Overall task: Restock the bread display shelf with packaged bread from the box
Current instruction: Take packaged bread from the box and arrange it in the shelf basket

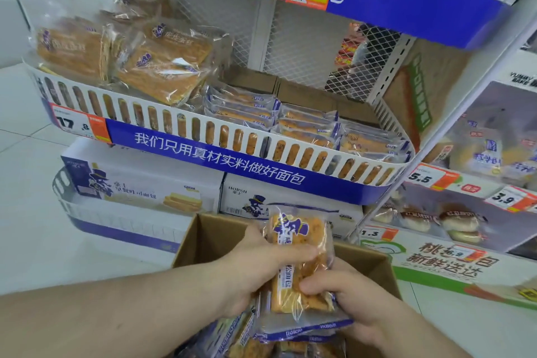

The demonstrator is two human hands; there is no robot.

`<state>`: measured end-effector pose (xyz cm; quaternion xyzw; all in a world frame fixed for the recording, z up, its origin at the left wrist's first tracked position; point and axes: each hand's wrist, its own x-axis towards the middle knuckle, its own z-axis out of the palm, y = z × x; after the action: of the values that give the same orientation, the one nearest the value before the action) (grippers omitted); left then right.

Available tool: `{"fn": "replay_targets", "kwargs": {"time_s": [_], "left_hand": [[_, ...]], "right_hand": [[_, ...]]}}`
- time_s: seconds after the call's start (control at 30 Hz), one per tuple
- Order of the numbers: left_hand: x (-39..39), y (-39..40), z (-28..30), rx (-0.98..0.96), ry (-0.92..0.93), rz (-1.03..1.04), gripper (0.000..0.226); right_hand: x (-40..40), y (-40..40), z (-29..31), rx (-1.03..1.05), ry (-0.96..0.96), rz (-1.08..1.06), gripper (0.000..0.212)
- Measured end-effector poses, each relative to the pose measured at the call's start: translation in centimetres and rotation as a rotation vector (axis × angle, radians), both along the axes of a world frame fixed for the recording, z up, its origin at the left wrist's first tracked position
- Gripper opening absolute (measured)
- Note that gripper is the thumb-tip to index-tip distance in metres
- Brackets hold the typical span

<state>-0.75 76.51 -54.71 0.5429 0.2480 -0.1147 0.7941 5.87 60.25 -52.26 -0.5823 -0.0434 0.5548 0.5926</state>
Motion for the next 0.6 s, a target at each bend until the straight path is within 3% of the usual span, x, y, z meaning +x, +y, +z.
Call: {"fn": "replay_targets", "kwargs": {"time_s": [0.13,0.23,0.27,0.33,0.4,0.47,0.5,0.6], "left_hand": [[0.3,0.8,0.5,-0.176,-0.024,0.035,0.092],[0.7,1.7,1.7,-0.303,-0.106,0.132,0.081],[0.8,1.9,2.4,-0.337,-0.141,0.178,0.077],[1.2,2.3,3.6,-0.388,-0.204,0.280,0.070],[1.6,2.6,4.0,-0.404,-0.260,0.367,0.067],[1.7,2.5,4.2,-0.387,-0.302,0.420,0.073],[1.7,2.2,3.9,-0.361,-0.315,0.436,0.079],[1.8,1.7,3.5,-0.273,-0.358,0.470,0.091]], "right_hand": [[-0.2,1.1,2.0,-0.006,-0.041,-0.037,0.061],[-0.1,2.1,3.4,-0.030,-0.216,-0.246,0.032],[-0.1,2.1,3.2,0.010,-0.230,-0.410,0.039],[-1.0,2.1,3.0,0.109,-0.200,-0.650,0.077],[-2.8,3.0,2.8,0.137,-0.171,-0.634,0.119],[-4.1,5.1,3.0,0.143,-0.180,-0.607,0.141],[-4.3,5.9,3.1,0.175,-0.190,-0.642,0.140],[-3.8,7.8,4.2,0.192,-0.158,-0.753,0.102]]}}
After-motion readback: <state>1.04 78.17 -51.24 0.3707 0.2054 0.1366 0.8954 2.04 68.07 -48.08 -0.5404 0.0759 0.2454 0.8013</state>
